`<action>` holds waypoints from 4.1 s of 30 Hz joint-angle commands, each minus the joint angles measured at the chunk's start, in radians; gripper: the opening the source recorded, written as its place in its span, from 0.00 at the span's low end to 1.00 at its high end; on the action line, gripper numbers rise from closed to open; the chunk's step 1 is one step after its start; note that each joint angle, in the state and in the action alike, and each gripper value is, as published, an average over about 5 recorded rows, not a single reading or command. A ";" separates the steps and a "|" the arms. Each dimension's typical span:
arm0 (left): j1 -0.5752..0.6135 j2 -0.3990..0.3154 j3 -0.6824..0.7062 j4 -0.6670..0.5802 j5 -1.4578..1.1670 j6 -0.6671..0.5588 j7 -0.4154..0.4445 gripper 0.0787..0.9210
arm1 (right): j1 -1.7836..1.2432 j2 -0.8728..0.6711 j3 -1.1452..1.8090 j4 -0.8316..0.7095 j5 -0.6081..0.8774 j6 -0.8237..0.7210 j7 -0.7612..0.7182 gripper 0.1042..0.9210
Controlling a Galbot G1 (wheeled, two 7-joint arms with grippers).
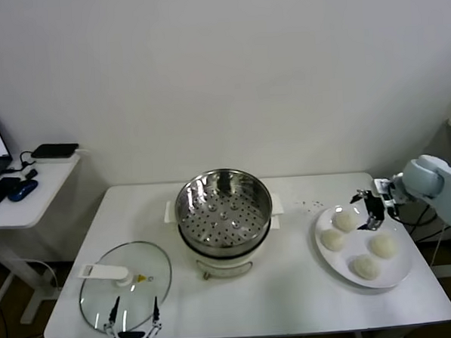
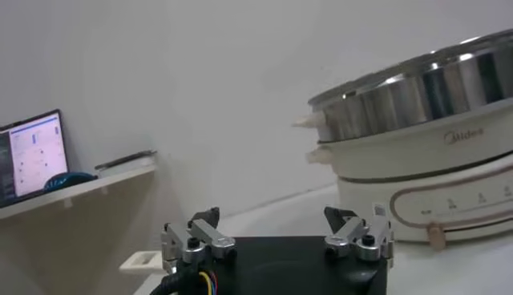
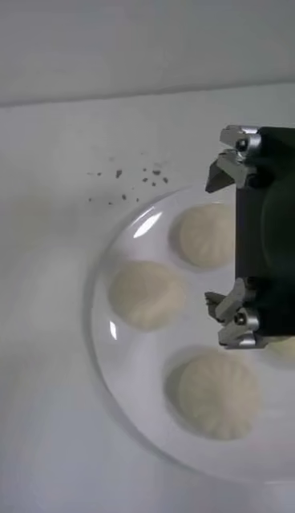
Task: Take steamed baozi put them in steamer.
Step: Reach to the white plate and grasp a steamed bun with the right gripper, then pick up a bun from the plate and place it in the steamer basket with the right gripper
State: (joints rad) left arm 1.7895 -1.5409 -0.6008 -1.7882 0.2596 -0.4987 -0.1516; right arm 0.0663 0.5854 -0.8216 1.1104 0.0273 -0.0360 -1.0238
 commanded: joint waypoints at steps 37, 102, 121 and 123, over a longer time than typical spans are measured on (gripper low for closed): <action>-0.011 0.013 -0.026 0.046 0.034 0.008 0.028 0.88 | 0.035 0.371 -0.047 -0.566 -0.182 0.157 -0.081 0.88; -0.007 0.018 -0.014 0.010 0.048 0.011 0.017 0.88 | 0.617 0.736 -0.560 -0.206 0.072 0.791 0.029 0.68; -0.018 0.018 -0.022 0.006 0.033 0.022 0.017 0.88 | 0.336 0.999 -0.330 -0.650 -0.265 0.909 0.062 0.68; -0.021 0.017 -0.022 0.008 0.032 0.024 0.017 0.88 | 0.325 1.001 -0.324 -0.654 -0.263 0.909 0.058 0.68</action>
State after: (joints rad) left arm 1.7688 -1.5223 -0.6222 -1.7824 0.2927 -0.4761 -0.1347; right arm 0.4821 1.4897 -1.2106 0.5986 -0.1425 0.8200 -0.9739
